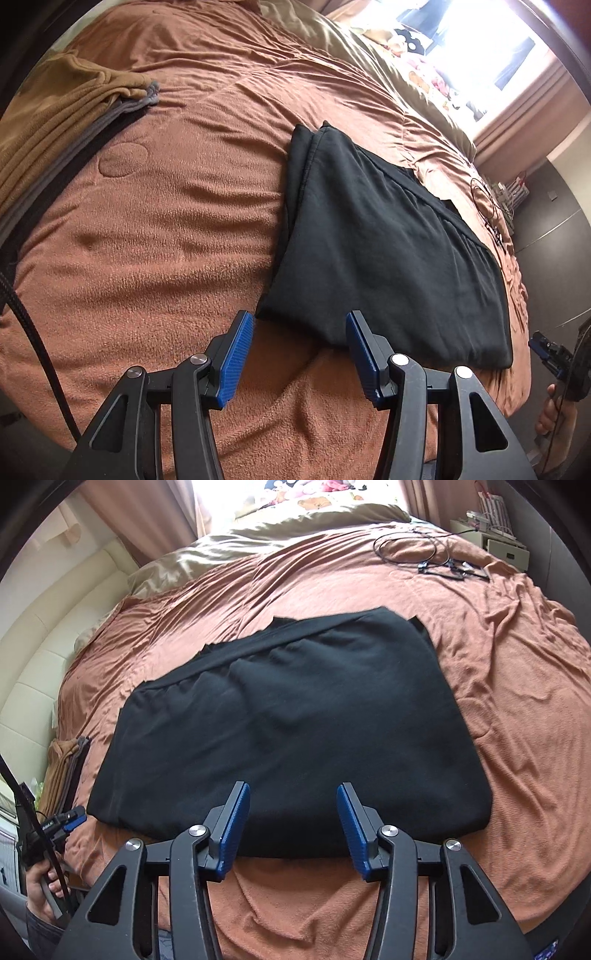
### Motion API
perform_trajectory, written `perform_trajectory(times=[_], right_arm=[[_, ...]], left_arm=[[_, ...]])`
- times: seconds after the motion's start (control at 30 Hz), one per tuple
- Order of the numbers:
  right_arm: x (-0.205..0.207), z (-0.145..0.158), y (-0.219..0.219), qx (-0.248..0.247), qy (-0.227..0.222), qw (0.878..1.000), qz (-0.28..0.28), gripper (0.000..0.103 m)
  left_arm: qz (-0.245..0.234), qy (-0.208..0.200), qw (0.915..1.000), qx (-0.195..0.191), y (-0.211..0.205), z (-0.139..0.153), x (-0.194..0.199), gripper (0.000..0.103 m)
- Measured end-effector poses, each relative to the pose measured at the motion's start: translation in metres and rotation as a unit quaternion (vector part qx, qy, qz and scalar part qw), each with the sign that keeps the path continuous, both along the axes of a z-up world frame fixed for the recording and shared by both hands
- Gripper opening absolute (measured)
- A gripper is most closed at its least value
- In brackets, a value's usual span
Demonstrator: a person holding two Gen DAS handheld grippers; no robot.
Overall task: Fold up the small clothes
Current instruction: 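Move both tools to the long side edge of the folded sweatshirt, then close both grippers on the side edge of the sweatshirt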
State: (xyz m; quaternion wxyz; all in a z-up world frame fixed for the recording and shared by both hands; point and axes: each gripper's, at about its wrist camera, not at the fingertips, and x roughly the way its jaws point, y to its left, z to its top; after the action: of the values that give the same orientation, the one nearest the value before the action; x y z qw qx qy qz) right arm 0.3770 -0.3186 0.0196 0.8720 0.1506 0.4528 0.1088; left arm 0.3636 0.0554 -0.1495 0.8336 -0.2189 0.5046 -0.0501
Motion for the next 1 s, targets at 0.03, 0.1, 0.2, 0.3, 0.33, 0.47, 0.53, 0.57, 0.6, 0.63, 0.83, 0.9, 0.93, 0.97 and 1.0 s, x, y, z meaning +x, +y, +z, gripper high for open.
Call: perform_trajectory(times=[0.03, 0.1, 0.2, 0.3, 0.33, 0.47, 0.53, 0.57, 0.6, 0.63, 0.83, 0.9, 0.93, 0.97, 1.0], right_arm=[[0.004, -0.004, 0.004, 0.002, 0.004, 1.0, 0.004, 0.043], [0.013, -0.011, 0.011, 0.004, 0.008, 1.0, 0.014, 0.041], [0.024, -0.021, 0.025, 0.008, 0.013, 1.0, 0.027, 0.038], [0.033, -0.028, 0.038, 0.014, 0.015, 0.999, 0.044, 0.034], [0.035, -0.031, 0.044, 0.016, 0.016, 0.999, 0.05, 0.033], [0.045, -0.039, 0.065, 0.012, 0.018, 0.997, 0.074, 0.026], [0.048, -0.041, 0.072, 0.009, 0.014, 0.996, 0.083, 0.023], [0.05, -0.042, 0.076, 0.009, 0.013, 0.996, 0.088, 0.021], [0.05, -0.044, 0.081, 0.012, 0.013, 0.996, 0.091, 0.02], [0.051, -0.046, 0.086, 0.013, 0.013, 0.995, 0.097, 0.02], [0.055, -0.053, 0.113, 0.012, 0.018, 0.99, 0.139, 0.019], [0.057, -0.057, 0.12, 0.008, 0.022, 0.989, 0.149, 0.017], [0.058, -0.061, 0.123, 0.007, 0.025, 0.988, 0.153, 0.017], [0.06, -0.064, 0.125, 0.006, 0.03, 0.987, 0.157, 0.016], [0.06, -0.068, 0.128, 0.002, 0.035, 0.987, 0.158, 0.015]], left_arm=[[0.005, 0.003, 1.0, -0.004, 0.001, -0.004, 0.001, 0.054], [0.014, 0.009, 0.9998, -0.012, 0.004, -0.012, 0.005, 0.054], [0.031, 0.018, 0.9992, -0.021, 0.006, -0.024, 0.01, 0.054], [0.039, 0.027, 0.9983, -0.034, 0.005, -0.034, 0.013, 0.054], [0.043, 0.028, 0.998, -0.038, 0.005, -0.036, 0.013, 0.054], [0.058, 0.021, 0.9967, -0.054, 0.006, -0.037, 0.015, 0.054], [0.064, 0.021, 0.9957, -0.064, 0.005, -0.038, 0.016, 0.053], [0.066, 0.02, 0.9953, -0.068, 0.005, -0.038, 0.017, 0.051], [0.067, 0.019, 0.9949, -0.072, 0.006, -0.038, 0.018, 0.044], [0.068, 0.019, 0.9946, -0.076, 0.005, -0.039, 0.018, 0.037], [0.086, -0.009, 0.9924, -0.088, 0.012, -0.033, 0.009, 0.014], [0.087, -0.025, 0.9916, -0.092, 0.015, -0.027, 0.005, 0.013], [0.092, -0.031, 0.9909, -0.094, 0.017, -0.025, 0.003, 0.012], [0.097, -0.037, 0.9895, -0.101, 0.019, -0.022, 0.001, 0.012], [0.1, -0.039, 0.9886, -0.106, 0.02, -0.022, 0.001, 0.012]])
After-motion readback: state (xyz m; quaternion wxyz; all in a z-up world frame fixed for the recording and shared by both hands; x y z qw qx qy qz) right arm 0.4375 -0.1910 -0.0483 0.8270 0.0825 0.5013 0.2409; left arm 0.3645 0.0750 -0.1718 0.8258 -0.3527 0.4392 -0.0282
